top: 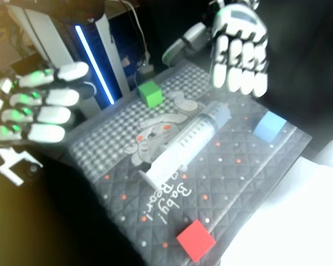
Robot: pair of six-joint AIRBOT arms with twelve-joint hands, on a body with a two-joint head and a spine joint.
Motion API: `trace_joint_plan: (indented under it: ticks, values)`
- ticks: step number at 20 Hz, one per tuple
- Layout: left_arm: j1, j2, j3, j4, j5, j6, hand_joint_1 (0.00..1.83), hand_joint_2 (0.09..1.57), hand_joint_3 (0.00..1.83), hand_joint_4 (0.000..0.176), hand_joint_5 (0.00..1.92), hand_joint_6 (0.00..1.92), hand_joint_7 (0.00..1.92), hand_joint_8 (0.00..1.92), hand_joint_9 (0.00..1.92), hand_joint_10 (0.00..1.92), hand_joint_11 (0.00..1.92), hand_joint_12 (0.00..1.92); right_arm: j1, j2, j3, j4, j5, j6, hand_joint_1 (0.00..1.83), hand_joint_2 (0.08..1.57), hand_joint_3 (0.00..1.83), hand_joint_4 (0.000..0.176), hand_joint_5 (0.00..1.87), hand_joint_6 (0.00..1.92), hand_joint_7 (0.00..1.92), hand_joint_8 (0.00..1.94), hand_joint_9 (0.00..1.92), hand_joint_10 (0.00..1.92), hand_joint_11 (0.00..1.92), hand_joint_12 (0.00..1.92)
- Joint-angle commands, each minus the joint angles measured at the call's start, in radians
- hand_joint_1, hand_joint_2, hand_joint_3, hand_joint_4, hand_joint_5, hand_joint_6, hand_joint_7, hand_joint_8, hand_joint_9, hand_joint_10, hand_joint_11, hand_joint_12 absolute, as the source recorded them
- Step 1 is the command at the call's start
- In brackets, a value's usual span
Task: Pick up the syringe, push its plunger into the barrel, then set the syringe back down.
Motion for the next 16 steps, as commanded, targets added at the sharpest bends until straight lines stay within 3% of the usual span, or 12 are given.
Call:
trace_joint_plan:
  ticks: [1, 2, 3, 4, 5, 7, 8, 9, 10, 12, 15, 16]
  values:
    - [-0.010, -0.006, 0.000, -0.026, -0.086, 0.000, 0.59, 0.69, 0.01, 0.000, 0.00, 0.00, 0.00, 0.00, 0.00, 0.00, 0.00, 0.00, 0.007, 0.004, 0.004, 0.014, 0.119, 0.004, 0.66, 0.66, 0.00, 0.083, 0.09, 0.00, 0.09, 0.00, 0.10, 0.00, 0.07, 0.18]
    - [-0.008, -0.010, 0.000, -0.018, -0.078, 0.000, 0.58, 0.69, 0.00, 0.012, 0.00, 0.00, 0.00, 0.00, 0.00, 0.00, 0.00, 0.00, 0.007, 0.003, 0.004, 0.014, 0.119, 0.004, 0.66, 0.65, 0.00, 0.082, 0.09, 0.00, 0.09, 0.00, 0.10, 0.00, 0.07, 0.18]
    - [-0.006, -0.014, 0.001, -0.013, -0.073, 0.000, 0.58, 0.69, 0.00, 0.013, 0.00, 0.00, 0.00, 0.00, 0.00, 0.00, 0.00, 0.00, 0.007, 0.002, 0.004, 0.014, 0.119, 0.004, 0.66, 0.65, 0.00, 0.078, 0.08, 0.00, 0.08, 0.00, 0.10, 0.00, 0.07, 0.17]
    - [-0.004, -0.018, 0.001, -0.008, -0.066, 0.000, 0.61, 0.68, 0.00, 0.037, 0.00, 0.00, 0.00, 0.00, 0.00, 0.00, 0.00, 0.00, 0.007, 0.002, 0.004, 0.014, 0.119, 0.004, 0.65, 0.67, 0.00, 0.075, 0.08, 0.00, 0.08, 0.00, 0.10, 0.00, 0.08, 0.18]
    - [-0.004, -0.021, 0.002, -0.006, -0.061, 0.000, 0.62, 0.68, 0.00, 0.037, 0.00, 0.00, 0.00, 0.00, 0.00, 0.00, 0.00, 0.00, 0.007, 0.001, 0.004, 0.014, 0.119, 0.004, 0.63, 0.67, 0.00, 0.079, 0.07, 0.00, 0.09, 0.00, 0.11, 0.00, 0.09, 0.18]
    - [-0.004, -0.029, 0.004, 0.008, -0.044, 0.000, 0.59, 0.65, 0.00, 0.030, 0.00, 0.00, 0.00, 0.00, 0.00, 0.00, 0.00, 0.00, 0.007, 0.000, 0.004, 0.014, 0.119, 0.004, 0.64, 0.67, 0.00, 0.096, 0.06, 0.00, 0.09, 0.00, 0.10, 0.00, 0.08, 0.17]
    - [-0.003, -0.033, 0.006, 0.012, -0.037, 0.000, 0.58, 0.64, 0.00, 0.017, 0.00, 0.00, 0.00, 0.00, 0.00, 0.00, 0.00, 0.00, 0.007, -0.002, 0.004, 0.014, 0.119, 0.004, 0.63, 0.66, 0.00, 0.093, 0.06, 0.00, 0.09, 0.00, 0.11, 0.00, 0.09, 0.17]
    - [-0.002, -0.037, 0.008, 0.014, -0.032, 0.000, 0.58, 0.63, 0.00, 0.024, 0.00, 0.00, 0.00, 0.00, 0.00, 0.00, 0.00, 0.00, 0.007, -0.002, 0.004, 0.014, 0.119, 0.004, 0.65, 0.66, 0.00, 0.094, 0.06, 0.00, 0.09, 0.00, 0.10, 0.00, 0.08, 0.17]
    - [-0.001, -0.042, 0.011, 0.015, -0.026, 0.000, 0.57, 0.62, 0.00, 0.018, 0.00, 0.00, 0.00, 0.00, 0.00, 0.00, 0.00, 0.00, 0.007, -0.004, 0.004, 0.014, 0.119, 0.004, 0.66, 0.67, 0.00, 0.087, 0.05, 0.00, 0.08, 0.00, 0.10, 0.00, 0.09, 0.17]
    - [0.001, -0.051, 0.016, 0.020, -0.015, 0.000, 0.50, 0.61, 0.00, 0.000, 0.00, 0.00, 0.00, 0.00, 0.00, 0.00, 0.00, 0.00, 0.007, -0.005, 0.004, 0.014, 0.119, 0.004, 0.66, 0.65, 0.00, 0.096, 0.06, 0.00, 0.09, 0.00, 0.11, 0.00, 0.09, 0.16]
    - [0.018, -0.074, 0.036, 0.006, -0.001, 0.000, 0.43, 0.61, 0.00, 0.000, 0.00, 0.00, 0.00, 0.00, 0.00, 0.00, 0.00, 0.00, 0.007, -0.008, 0.004, 0.014, 0.119, 0.004, 0.67, 0.65, 0.00, 0.096, 0.05, 0.00, 0.08, 0.00, 0.09, 0.00, 0.07, 0.15]
    - [0.022, -0.081, 0.041, 0.005, 0.003, 0.000, 0.44, 0.62, 0.00, 0.000, 0.00, 0.00, 0.00, 0.00, 0.00, 0.00, 0.00, 0.00, 0.007, -0.008, 0.004, 0.014, 0.119, 0.004, 0.65, 0.64, 0.00, 0.088, 0.05, 0.00, 0.08, 0.00, 0.09, 0.00, 0.09, 0.16]
